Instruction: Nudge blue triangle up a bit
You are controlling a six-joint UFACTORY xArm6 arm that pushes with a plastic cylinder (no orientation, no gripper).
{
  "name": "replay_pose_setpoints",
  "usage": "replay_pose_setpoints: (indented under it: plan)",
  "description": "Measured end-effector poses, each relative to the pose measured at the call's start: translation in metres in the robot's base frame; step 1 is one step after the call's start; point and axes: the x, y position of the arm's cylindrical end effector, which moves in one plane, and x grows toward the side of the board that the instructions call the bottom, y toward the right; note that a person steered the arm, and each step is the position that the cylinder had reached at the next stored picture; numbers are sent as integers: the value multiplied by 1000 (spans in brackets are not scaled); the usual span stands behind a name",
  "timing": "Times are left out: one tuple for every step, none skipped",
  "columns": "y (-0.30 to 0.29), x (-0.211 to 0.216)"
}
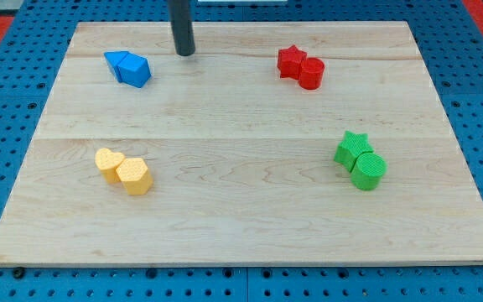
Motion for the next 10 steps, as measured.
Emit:
replay_pose_setpoints:
  plan:
    - [23, 32]
    - [17, 73]
    - [-45, 84]
    - [-125, 84]
    - [-167, 68]
    - [-162, 33]
    - [-145, 32]
    - [-145, 46]
    - [-145, 56]
    - [-123, 49]
